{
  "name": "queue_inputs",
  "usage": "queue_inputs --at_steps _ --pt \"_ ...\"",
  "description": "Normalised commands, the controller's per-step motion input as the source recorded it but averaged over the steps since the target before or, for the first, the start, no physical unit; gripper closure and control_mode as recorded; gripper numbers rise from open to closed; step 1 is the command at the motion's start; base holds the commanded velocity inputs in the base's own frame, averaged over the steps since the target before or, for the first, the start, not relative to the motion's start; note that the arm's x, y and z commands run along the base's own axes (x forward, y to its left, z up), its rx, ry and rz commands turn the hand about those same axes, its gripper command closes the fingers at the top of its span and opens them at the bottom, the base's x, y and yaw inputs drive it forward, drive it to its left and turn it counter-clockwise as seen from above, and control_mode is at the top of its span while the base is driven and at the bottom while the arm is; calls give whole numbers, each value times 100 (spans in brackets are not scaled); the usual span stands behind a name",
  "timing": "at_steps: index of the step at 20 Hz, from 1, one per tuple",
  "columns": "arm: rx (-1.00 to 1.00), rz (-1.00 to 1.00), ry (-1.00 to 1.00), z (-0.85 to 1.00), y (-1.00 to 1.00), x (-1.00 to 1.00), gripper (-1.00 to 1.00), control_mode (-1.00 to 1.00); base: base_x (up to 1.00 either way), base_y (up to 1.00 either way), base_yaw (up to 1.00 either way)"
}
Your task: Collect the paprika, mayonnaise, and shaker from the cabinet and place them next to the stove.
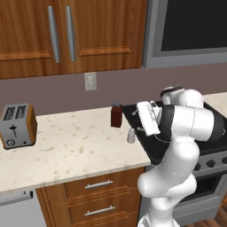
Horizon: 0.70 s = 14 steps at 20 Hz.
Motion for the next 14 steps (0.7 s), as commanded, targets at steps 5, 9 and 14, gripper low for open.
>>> queue_inputs --at_steps 5,9,14 --pt "0 0 -20 61 0 -79 -100 -100 0 0 0" --pt "0 0 -19 61 0 -84 -100 -100 0 0 0" --pt "0 0 -19 57 0 -82 -100 -100 0 0 0"
